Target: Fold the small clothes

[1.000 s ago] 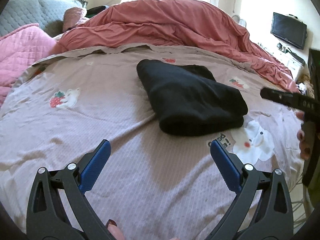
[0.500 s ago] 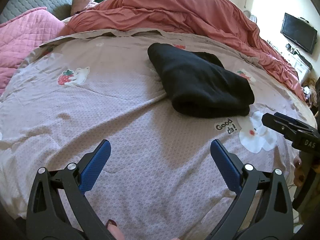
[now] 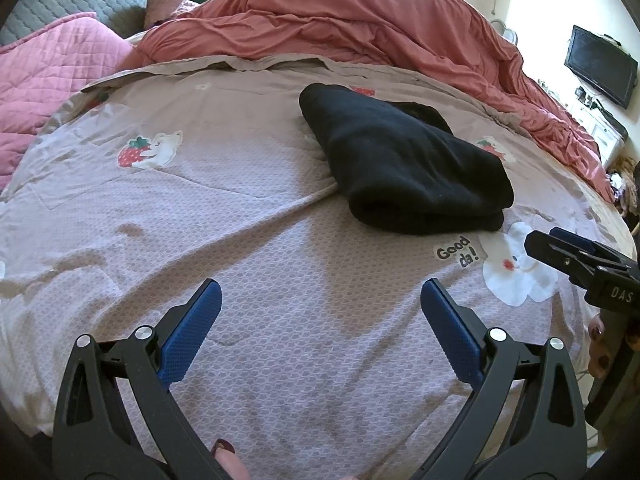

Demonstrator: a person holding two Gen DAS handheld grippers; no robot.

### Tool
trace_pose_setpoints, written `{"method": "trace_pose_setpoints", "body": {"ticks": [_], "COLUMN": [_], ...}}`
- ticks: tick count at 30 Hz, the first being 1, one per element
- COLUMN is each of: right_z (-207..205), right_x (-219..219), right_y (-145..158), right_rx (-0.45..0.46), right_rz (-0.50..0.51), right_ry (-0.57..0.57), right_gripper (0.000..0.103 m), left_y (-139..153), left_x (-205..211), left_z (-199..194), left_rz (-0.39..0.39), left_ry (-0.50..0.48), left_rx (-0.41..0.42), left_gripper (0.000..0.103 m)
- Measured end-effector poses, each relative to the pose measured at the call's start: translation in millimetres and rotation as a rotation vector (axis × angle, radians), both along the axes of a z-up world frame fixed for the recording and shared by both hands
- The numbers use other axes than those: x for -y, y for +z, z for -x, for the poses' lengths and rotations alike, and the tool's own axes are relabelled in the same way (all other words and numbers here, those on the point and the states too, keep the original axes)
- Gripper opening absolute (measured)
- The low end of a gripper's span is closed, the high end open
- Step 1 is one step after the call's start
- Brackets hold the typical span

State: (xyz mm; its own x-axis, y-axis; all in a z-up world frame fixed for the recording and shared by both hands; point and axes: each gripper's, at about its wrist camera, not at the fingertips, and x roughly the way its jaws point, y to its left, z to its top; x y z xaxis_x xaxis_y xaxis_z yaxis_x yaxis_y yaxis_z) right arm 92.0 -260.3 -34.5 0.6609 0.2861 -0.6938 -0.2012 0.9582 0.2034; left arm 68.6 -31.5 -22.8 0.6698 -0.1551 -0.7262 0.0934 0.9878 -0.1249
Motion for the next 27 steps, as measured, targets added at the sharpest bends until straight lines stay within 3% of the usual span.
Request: {"method": "trace_pose_setpoints", "body": {"ticks": [27], "right_z": [2.2], "right_x": [-4.9], "right_y": [-0.5], "right_rx": [0.002], "right_rz": [0.002], "right_ry": [0.011], "right_gripper": [0.098], "left_y": [-1.1], "left_x": [-4.4], "left_z": [-1.4], "left_rz": [-0.02], "left_ry": [0.028], "left_rx": [-0.012], "left_gripper": [0.093]}}
